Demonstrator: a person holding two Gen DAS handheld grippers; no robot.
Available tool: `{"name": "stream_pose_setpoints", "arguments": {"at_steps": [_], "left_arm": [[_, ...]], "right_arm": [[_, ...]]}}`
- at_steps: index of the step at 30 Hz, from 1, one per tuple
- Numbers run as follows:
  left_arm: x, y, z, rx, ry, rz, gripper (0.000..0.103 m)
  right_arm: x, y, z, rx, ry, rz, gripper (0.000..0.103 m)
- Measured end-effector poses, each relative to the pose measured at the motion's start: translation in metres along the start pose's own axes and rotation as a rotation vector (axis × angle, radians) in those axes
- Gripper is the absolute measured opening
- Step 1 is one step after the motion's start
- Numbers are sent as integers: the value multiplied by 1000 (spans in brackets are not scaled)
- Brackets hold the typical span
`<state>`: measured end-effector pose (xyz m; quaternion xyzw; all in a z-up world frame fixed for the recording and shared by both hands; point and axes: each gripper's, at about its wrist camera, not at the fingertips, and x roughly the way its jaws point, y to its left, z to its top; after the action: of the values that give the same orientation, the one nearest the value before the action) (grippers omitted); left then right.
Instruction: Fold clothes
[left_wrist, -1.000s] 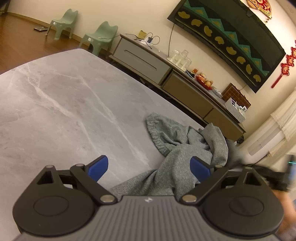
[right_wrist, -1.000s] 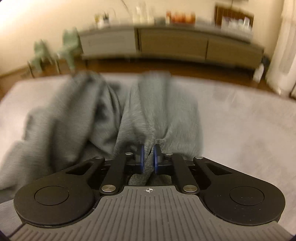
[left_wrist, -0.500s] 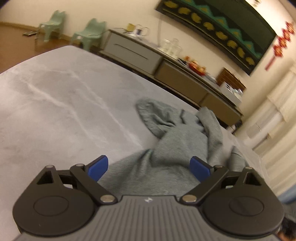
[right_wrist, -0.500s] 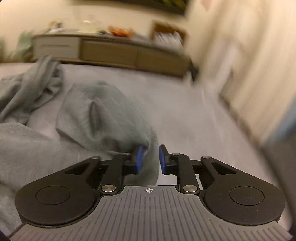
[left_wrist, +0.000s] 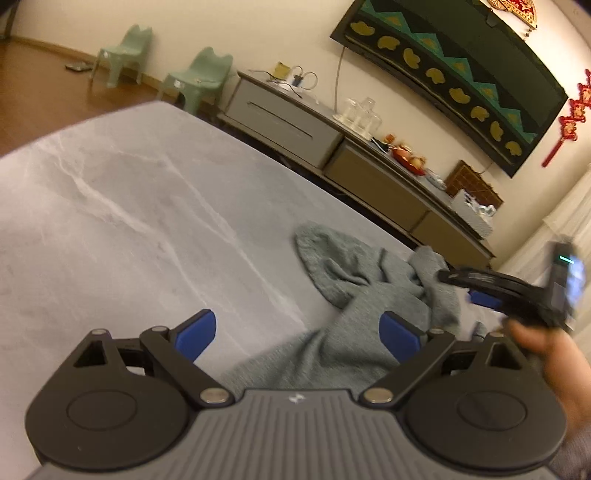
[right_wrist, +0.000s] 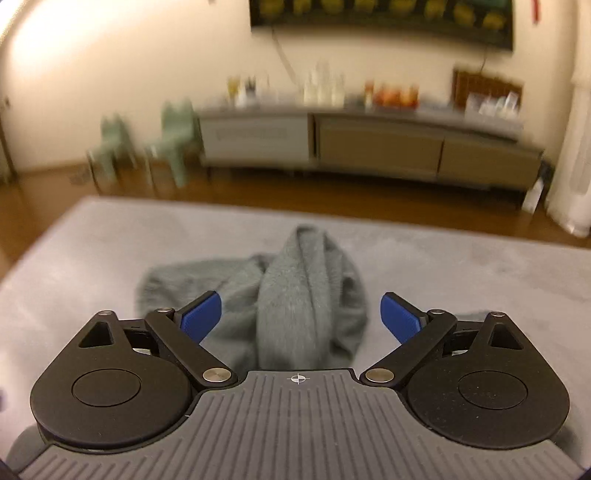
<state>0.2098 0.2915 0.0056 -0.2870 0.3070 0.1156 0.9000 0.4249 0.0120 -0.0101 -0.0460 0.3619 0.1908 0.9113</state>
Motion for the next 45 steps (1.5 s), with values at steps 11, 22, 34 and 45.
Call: {"name": "stream_pose_setpoints", "arguments": {"at_steps": [11, 22, 34, 45], "left_arm": [[-18, 16, 12, -73, -32, -48, 98], [-5, -8, -6, 28, 12, 1, 98], [9, -10, -9, 64, 49, 1, 98], [-7, -2, 2, 67, -58, 55, 98]], "right_arm": [[-202, -29, -4, 219, -608, 3, 1], [-138, -58, -109, 167, -75, 84, 57], [20, 31, 5, -178, 81, 97, 80], [-17, -25, 112, -53, -189, -207, 18]]}}
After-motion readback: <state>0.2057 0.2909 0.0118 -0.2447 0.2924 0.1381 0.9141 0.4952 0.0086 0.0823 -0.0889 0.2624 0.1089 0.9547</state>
